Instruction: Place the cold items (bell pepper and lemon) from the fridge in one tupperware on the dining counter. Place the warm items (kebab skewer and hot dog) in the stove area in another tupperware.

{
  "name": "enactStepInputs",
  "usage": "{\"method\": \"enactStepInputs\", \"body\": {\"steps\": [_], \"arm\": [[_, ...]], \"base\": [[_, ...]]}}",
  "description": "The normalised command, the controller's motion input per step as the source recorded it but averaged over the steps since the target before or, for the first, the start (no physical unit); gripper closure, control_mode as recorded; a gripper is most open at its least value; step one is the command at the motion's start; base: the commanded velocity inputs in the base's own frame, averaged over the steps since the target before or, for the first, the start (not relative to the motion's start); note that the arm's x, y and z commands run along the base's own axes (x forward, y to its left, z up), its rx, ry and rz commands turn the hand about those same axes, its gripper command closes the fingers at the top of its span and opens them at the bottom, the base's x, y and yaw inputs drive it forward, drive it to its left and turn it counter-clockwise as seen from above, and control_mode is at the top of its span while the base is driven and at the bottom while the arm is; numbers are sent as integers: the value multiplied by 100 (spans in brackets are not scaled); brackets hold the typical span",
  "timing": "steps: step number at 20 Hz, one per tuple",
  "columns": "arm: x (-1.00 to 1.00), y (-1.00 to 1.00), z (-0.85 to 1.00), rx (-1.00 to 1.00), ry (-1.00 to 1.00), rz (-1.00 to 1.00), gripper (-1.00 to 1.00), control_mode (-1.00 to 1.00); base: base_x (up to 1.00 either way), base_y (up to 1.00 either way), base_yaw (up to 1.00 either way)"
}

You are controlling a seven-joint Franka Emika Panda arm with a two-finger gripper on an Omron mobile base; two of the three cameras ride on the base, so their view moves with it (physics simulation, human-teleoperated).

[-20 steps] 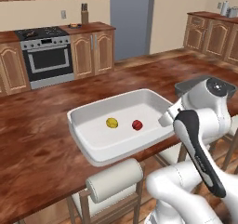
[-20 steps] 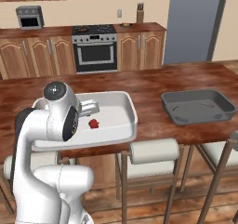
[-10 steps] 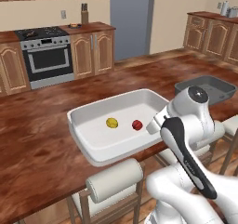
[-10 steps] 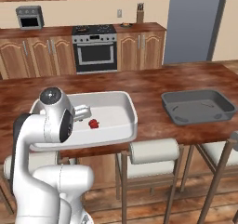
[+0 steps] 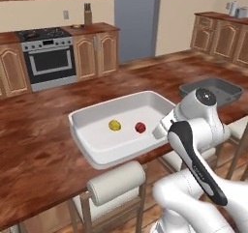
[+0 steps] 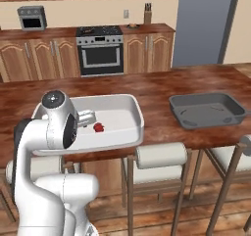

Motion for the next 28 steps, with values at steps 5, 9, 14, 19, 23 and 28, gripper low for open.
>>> {"method": "enactStepInputs", "body": {"steps": [5,9,14,19,23,28], "arm": [[0,0,0,0,0,0,-100,100],[0,0,0,0,0,0,-100,100],[0,0,0,0,0,0,-100,100],[0,0,0,0,0,0,-100,100],[0,0,0,0,0,0,-100,100],[0,0,0,0,0,0,-100,100]], "base": [[-88,-15,2],[-100,25,6],[-81,60,3],[-5,-50,0],[0,-76,0],[10,-81,15]]}}
